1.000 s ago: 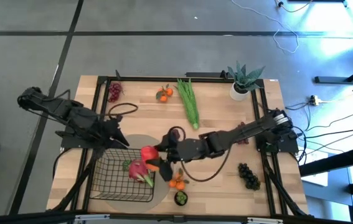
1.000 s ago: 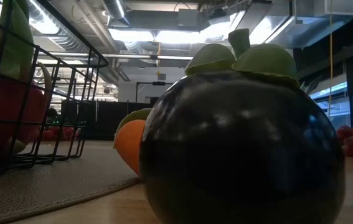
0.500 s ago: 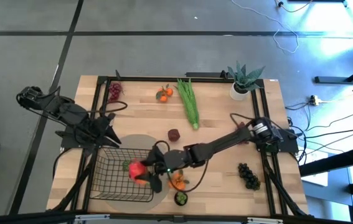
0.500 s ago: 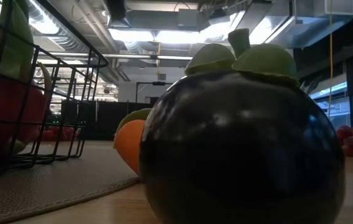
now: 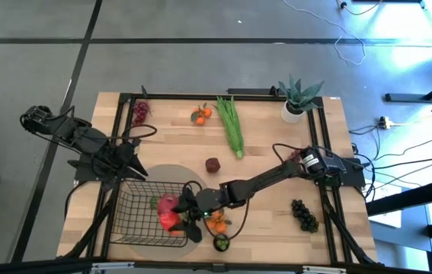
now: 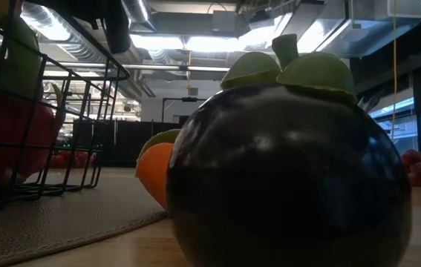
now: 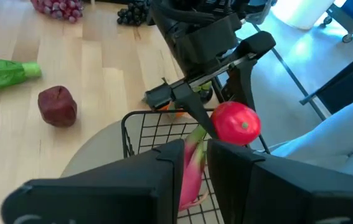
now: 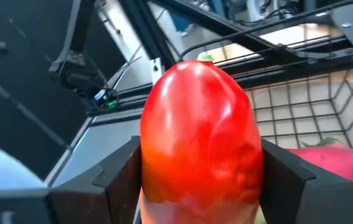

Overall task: Build produce basket
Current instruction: Put the red mango into the black wire basket

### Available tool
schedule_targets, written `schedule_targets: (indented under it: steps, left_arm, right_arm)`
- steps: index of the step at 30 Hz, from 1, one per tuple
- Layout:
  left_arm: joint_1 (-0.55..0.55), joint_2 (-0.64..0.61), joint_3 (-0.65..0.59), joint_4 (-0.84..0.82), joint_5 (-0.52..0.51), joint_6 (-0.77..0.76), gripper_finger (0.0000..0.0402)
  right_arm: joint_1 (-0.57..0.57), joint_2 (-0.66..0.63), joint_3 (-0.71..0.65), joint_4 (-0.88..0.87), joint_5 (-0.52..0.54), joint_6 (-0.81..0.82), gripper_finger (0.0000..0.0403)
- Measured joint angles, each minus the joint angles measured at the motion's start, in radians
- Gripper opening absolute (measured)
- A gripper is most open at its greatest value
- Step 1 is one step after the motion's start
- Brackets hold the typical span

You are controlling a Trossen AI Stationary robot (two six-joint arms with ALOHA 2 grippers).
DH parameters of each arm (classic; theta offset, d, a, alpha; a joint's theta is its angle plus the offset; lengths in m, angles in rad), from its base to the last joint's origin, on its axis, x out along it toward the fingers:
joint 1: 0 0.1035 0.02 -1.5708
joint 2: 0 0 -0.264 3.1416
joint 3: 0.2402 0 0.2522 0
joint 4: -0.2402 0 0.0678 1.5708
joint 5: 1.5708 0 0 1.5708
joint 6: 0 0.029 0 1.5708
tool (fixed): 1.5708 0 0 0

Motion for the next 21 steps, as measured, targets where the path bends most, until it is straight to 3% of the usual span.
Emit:
schedule_targets:
  steps: [7, 21]
  left_arm:
    - [0.000, 0.000, 0.000, 0.000, 0.000, 0.000, 0.0060]
    - [0.000, 0.000, 0.000, 0.000, -0.006, 0.024, 0.0060]
  right_arm:
    - [0.000, 0.000, 0.000, 0.008, -0.124, -0.003, 0.0239]
    - [0.000, 0.000, 0.000, -0.082, -0.059, -0.100, 0.0242]
